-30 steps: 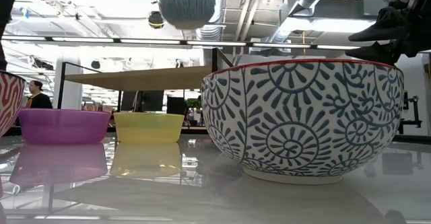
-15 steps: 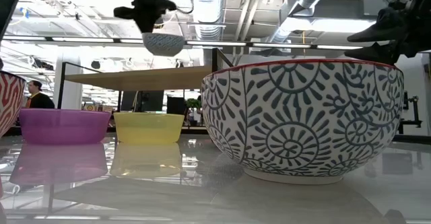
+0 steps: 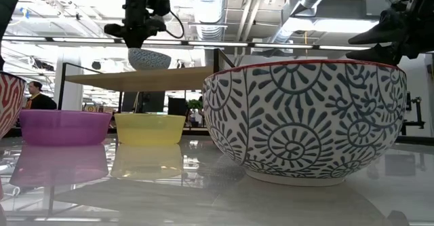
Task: Place and stack bowls onto a shelf
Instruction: Put the orange patterned bowl on the shelf
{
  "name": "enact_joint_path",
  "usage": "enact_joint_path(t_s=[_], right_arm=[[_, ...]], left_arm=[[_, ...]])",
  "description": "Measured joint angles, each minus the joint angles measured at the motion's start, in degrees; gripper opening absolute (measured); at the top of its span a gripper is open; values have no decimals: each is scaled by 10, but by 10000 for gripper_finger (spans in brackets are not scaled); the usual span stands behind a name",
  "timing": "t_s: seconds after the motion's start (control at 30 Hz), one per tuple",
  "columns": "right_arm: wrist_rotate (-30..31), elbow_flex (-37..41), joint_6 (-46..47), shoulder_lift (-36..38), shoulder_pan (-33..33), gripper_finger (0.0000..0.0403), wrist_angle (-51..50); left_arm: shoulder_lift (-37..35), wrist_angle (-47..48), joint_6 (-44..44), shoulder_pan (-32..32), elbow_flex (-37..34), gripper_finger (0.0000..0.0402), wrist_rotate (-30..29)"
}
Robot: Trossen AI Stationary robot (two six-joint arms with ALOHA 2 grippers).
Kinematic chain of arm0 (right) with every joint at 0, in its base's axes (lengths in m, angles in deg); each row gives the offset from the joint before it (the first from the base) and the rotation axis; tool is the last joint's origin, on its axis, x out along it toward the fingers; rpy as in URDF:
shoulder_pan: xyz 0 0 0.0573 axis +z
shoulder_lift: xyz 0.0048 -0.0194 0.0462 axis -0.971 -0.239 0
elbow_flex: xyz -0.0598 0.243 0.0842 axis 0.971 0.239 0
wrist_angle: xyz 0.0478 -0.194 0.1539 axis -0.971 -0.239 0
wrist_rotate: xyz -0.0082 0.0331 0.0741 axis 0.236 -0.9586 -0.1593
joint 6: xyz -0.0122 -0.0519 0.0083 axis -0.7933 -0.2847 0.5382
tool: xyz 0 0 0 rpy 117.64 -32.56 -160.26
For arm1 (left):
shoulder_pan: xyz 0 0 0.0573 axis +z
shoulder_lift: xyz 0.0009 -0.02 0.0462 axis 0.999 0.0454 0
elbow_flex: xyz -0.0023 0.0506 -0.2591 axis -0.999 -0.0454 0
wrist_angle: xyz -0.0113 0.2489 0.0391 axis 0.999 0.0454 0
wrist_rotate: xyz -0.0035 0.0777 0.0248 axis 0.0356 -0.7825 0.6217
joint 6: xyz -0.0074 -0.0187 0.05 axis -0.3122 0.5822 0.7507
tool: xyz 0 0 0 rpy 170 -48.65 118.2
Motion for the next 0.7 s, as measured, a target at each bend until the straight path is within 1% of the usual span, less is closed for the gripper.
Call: enact_joint_path(t_s=[0.23, 0.5, 0.6, 0.7], right_arm=[[0, 0, -4, 0, 0, 164, -2], [1, 0, -4, 0, 0, 164, -20], [1, 0, -4, 0, 0, 164, -22], [0, 0, -5, 0, 0, 164, -22]], left_arm=[[-19, -2, 4, 24, -22, 0, -24], [-81, 1, 2, 56, -99, 0, -19], [-98, -11, 2, 64, -132, 0, -3], [-119, -48, 0, 72, -172, 0, 18]])
